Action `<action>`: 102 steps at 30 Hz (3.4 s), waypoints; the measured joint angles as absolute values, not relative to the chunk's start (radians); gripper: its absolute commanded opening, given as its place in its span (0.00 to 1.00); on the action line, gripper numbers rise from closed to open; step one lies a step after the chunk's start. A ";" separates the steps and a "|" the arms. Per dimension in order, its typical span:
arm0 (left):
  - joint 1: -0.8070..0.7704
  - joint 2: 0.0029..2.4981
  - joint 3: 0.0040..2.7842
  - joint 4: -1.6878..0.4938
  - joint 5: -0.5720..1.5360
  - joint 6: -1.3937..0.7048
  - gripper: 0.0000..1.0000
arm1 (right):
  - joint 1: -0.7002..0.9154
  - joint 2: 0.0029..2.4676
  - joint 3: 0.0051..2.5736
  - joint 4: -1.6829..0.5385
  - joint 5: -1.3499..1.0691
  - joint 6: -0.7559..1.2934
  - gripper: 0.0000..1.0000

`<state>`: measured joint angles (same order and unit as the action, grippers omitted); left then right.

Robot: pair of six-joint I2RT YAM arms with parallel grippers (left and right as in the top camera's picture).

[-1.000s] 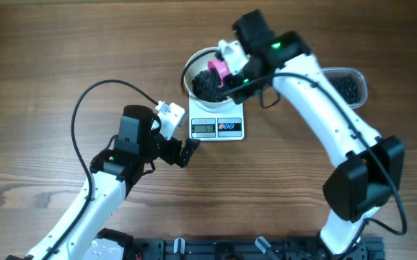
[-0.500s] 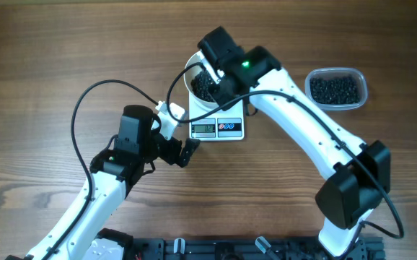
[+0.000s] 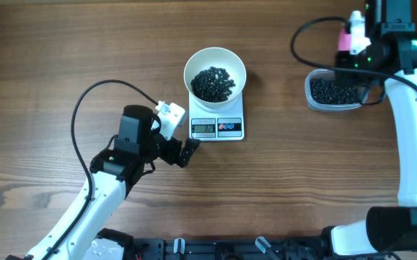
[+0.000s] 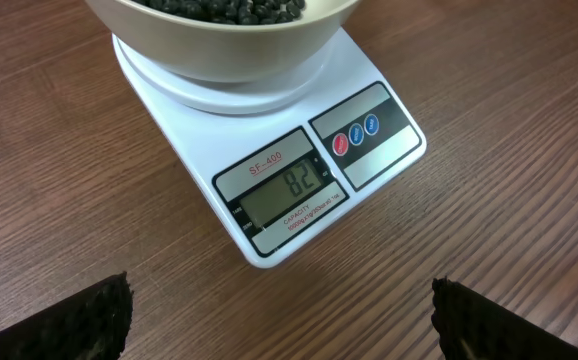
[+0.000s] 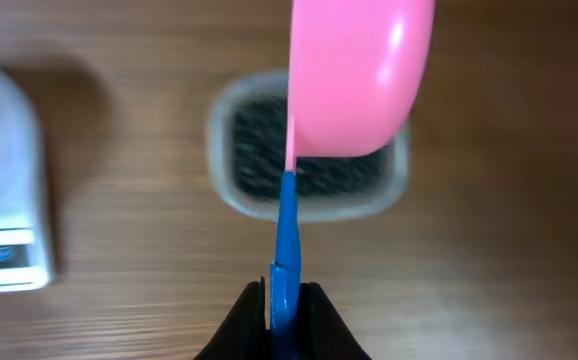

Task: Scoop item into bowl and weigh 150g on scale
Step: 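Move the scoop back to the tub and scoop black beans, then carry the scoop over the bowl and pour the beans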

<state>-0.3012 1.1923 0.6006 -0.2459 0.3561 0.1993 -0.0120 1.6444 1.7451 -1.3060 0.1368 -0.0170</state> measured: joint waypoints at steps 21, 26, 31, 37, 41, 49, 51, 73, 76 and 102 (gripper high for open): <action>-0.301 1.192 0.601 -0.245 0.356 0.199 1.00 | -0.016 2.011 1.676 -1.353 0.260 0.011 0.04; -0.301 1.192 0.601 -0.246 0.356 0.199 1.00 | -0.017 2.012 1.676 -1.388 0.128 -0.073 0.04; -0.301 1.192 0.601 -0.246 0.356 0.199 1.00 | -0.038 2.012 1.676 -1.388 0.019 -0.134 0.04; -0.301 1.192 0.601 -0.246 0.356 0.199 1.00 | -0.165 2.012 1.676 -1.380 -0.194 -0.202 0.04; -0.301 1.192 0.601 -0.245 0.356 0.199 1.00 | -0.236 2.012 1.676 -1.372 -0.323 -0.245 0.04; -0.301 1.192 0.601 -0.246 0.356 0.199 1.00 | -0.326 2.012 1.676 -1.368 -0.490 -0.313 0.04; -0.301 1.192 0.601 -0.246 0.356 0.199 1.00 | -0.330 2.012 1.676 -1.369 -0.498 -0.313 0.04; -0.301 1.192 0.601 -0.245 0.356 0.199 1.00 | -0.491 2.012 1.676 -1.495 -0.779 -0.518 0.04; -0.301 1.192 0.601 -0.246 0.356 0.199 1.00 | -0.491 2.012 1.676 -1.521 -0.830 -0.567 0.04; -0.301 1.192 0.601 -0.246 0.356 0.199 1.00 | 0.069 2.016 1.890 -1.461 -0.887 -0.433 0.04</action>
